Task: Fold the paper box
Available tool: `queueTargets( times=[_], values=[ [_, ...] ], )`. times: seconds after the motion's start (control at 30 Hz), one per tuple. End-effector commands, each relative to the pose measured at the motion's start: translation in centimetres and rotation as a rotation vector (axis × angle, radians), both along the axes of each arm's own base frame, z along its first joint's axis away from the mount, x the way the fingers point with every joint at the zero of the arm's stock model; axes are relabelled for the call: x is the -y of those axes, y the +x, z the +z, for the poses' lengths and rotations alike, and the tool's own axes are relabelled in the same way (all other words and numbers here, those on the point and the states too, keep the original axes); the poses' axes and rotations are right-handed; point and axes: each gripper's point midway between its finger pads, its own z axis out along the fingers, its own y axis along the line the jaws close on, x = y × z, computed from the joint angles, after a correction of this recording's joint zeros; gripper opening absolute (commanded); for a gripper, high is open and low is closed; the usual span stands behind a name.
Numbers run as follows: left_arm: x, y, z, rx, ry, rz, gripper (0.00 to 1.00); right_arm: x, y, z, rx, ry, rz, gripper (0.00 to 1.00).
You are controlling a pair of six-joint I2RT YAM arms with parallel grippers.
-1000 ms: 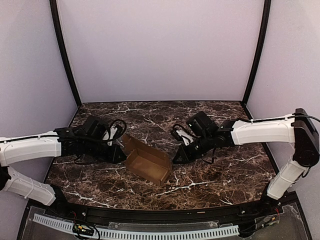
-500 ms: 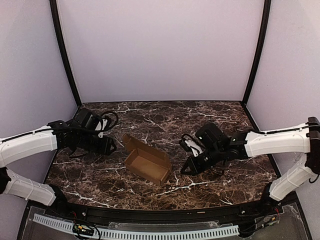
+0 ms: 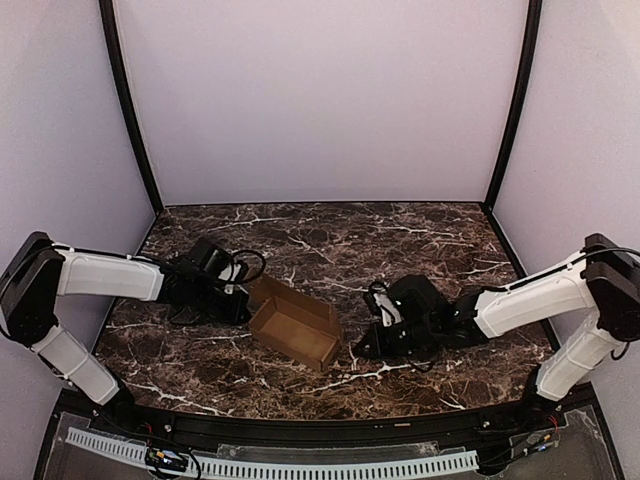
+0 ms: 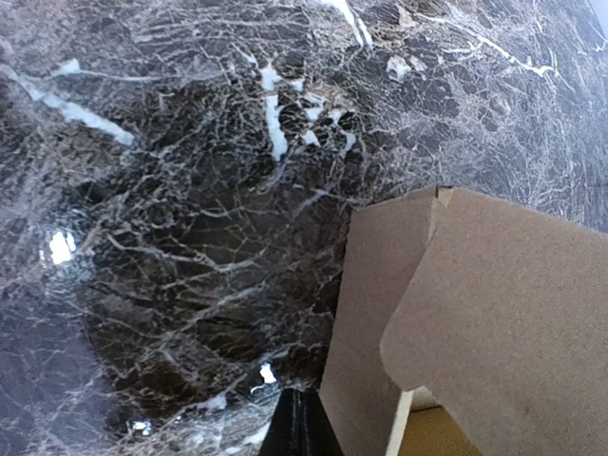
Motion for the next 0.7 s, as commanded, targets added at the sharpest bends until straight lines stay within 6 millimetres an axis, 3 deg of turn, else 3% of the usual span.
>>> queueTargets(
  times=[0.0, 0.23, 0.67],
  values=[
    [1.4, -0.5, -0.6, -0.034, -0.100, -0.014, 0.01, -1.7, 1.0, -0.3, -0.018, 0.093, -0.078, 0.00],
    [2.3, -2.3, -1.3, -0.082, -0.199, -0.034, 0.01, -3.1, 1.7, -1.2, -0.048, 0.122, -0.111, 0.00],
    [4.9, -5.2, -0.9, -0.081, -0.322, -0.088, 0.01, -2.1, 4.6, -1.9, -0.018, 0.097, -0.172, 0.00]
  ],
)
